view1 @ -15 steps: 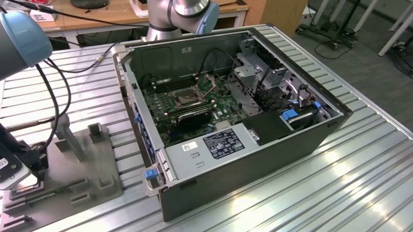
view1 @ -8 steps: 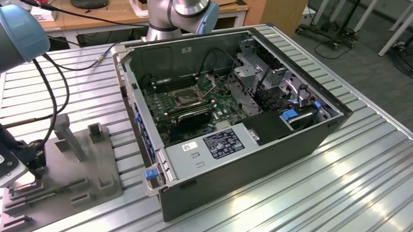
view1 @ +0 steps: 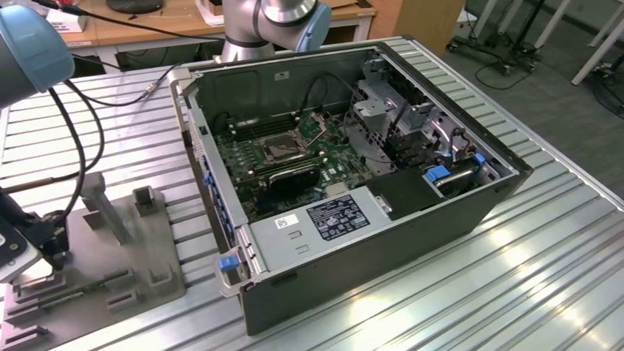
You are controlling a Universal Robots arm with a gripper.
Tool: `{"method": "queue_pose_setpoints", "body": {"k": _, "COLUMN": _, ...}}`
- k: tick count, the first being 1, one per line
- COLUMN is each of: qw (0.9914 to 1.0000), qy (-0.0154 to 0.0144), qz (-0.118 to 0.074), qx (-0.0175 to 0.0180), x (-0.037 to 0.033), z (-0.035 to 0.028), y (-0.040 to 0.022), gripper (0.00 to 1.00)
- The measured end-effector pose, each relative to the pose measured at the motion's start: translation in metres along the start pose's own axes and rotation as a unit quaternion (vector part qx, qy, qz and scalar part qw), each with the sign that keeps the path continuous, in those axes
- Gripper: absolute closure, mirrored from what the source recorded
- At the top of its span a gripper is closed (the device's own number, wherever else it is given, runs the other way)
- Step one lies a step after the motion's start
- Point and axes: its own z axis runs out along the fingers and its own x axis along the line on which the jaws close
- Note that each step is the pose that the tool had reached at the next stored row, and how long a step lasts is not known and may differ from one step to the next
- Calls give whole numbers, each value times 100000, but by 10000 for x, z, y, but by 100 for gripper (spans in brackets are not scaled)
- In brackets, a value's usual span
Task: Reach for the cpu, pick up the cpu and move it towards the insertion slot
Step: 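Pick up the cpu and move it towards the insertion slot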
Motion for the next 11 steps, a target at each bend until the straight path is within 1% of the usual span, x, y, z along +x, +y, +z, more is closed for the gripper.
{"method": "queue_pose_setpoints", "body": {"k": 11, "qw": 100000, "qy": -10, "qz": 0, "qx": -6, "x": 0, "z": -50, "y": 2, "gripper": 45}}
